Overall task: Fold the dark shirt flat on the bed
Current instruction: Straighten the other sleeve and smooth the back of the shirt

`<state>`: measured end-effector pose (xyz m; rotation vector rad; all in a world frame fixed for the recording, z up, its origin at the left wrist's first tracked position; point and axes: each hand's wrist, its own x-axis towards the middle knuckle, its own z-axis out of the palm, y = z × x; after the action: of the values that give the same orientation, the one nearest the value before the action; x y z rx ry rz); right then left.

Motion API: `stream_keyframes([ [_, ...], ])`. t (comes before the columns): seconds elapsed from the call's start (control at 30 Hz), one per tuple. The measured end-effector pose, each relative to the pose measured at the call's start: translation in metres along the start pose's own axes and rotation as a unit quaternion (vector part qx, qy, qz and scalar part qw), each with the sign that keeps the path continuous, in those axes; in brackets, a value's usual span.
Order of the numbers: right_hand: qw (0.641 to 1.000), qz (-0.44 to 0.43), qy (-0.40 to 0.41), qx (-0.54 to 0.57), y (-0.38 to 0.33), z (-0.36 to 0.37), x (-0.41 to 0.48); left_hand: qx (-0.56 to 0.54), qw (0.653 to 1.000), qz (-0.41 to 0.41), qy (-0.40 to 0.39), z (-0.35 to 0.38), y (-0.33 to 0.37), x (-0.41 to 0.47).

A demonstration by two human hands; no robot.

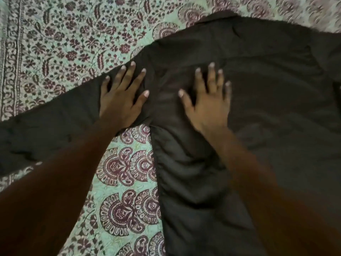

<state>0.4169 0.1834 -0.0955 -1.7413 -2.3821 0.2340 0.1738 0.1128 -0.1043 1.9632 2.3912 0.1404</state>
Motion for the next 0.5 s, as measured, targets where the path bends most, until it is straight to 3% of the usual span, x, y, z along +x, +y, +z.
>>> stream_keyframes([
  [0.13, 0.997, -0.010, -0.069, -0.043, -0.002, 0.011, 0.024, -0.002, 1.000, -0.010, -0.006, -0.002, 0.000, 0.002],
  [0.23, 0.980, -0.155, -0.093, -0.084, -0.005, 0.003, -0.027, -0.003, 1.000, -0.008, -0.009, -0.004, -0.001, 0.001],
  [0.4, 0.912, -0.372, -0.155, -0.074, 0.012, -0.021, -0.112, -0.011, 1.000, -0.006, 0.002, -0.003, -0.001, 0.000],
  [0.47, 0.906, -0.395, -0.135, -0.064, 0.017, -0.021, -0.096, -0.007, 1.000, -0.005, 0.007, -0.001, -0.001, 0.001],
  [0.5, 0.922, -0.366, -0.111, -0.061, 0.017, -0.018, -0.079, -0.006, 1.000, -0.006, 0.009, -0.002, -0.001, 0.002],
])
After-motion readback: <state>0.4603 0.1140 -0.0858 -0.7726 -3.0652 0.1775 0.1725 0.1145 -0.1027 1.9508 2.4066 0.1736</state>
